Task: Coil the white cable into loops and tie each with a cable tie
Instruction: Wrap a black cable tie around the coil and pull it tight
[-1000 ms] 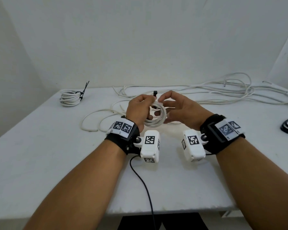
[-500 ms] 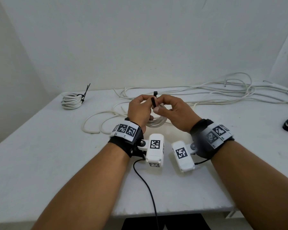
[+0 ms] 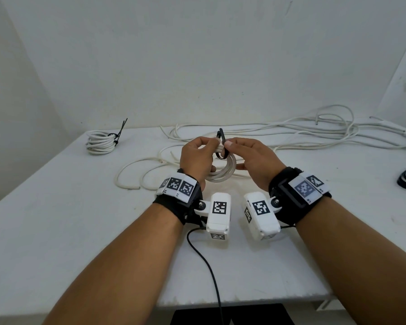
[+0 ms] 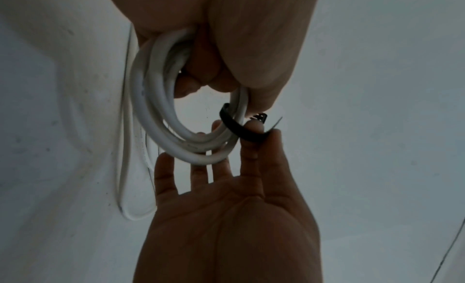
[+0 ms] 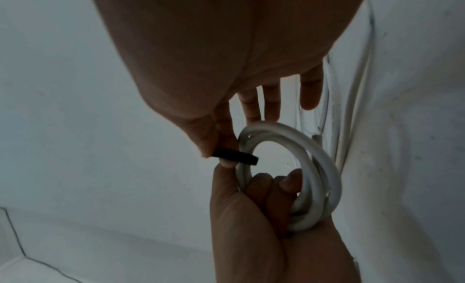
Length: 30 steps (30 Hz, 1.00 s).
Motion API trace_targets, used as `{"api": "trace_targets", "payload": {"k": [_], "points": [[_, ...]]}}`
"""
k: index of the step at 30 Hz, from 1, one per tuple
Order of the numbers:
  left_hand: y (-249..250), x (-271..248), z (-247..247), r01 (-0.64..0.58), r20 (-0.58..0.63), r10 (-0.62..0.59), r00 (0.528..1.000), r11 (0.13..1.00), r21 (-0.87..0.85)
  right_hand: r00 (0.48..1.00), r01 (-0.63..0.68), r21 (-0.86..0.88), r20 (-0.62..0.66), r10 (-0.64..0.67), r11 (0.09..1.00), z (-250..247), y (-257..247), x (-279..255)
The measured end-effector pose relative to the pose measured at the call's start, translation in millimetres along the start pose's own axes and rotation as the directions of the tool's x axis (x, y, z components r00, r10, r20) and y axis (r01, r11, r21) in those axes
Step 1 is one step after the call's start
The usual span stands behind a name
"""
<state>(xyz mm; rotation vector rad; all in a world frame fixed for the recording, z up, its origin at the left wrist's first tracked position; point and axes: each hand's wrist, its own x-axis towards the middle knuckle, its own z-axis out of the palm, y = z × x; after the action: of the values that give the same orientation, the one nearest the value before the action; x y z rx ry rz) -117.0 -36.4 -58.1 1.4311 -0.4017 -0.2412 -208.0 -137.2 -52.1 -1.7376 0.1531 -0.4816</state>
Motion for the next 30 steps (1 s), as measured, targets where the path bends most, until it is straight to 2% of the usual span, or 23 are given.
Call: {"api": "trace_targets", "payload": {"k": [7,16,22,30], "points": [[0.3,-4.5,2.2,-0.021,-0.003,0.021,1.000,0.999,0.030,1.000,-0.015,0.083,0.003,0.015,0.996,-1.1,-2.6,-0.9],[2.2,-6.9,1.4,-0.054,-0.004,0.055,0.998,0.995,0.078,0.998,-0.056,0.091,-0.037,0.059,0.994,-0.6,-1.0,0.9],[3.4,-5.8,0.6,-0.147,-0.001,0.149,0.989,0.976,0.163,0.987,-0.092,0.234,-0.107,0.120,0.968,1.9,-4.2,1.3],[3.5,-6.6,2.4,-0.160,0.006,0.161,0.987,0.971,0.178,0.976,-0.135,0.288,-0.129,0.178,0.948,2.7,-6.0,1.9]]}}
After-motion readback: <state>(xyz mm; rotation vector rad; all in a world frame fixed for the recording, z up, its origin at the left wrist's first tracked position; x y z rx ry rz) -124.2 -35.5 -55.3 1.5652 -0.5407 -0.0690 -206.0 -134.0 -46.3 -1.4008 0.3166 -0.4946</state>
